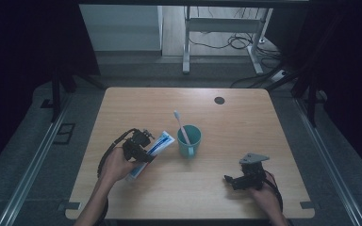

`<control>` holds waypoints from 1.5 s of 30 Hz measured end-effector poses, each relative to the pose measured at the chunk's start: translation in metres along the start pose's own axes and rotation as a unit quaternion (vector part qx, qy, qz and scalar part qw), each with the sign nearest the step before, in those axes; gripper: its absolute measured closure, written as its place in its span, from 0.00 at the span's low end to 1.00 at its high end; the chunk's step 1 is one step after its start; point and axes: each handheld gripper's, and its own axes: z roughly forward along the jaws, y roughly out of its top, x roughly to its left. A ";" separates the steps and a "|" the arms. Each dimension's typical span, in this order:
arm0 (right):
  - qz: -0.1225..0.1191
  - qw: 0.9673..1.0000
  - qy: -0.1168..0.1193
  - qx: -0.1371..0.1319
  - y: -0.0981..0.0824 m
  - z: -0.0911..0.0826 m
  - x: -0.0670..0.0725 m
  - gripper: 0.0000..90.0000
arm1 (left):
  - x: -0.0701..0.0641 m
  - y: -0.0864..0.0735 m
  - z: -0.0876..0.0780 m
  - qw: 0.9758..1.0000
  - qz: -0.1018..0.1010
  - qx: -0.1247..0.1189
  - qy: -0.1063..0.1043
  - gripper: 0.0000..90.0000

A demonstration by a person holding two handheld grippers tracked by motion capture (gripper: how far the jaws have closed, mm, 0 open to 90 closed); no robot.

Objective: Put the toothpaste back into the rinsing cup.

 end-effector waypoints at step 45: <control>-0.002 1.000 0.000 0.000 0.000 0.000 0.000 0.00 | -0.028 0.015 -0.036 0.982 0.020 -0.187 -0.023 0.80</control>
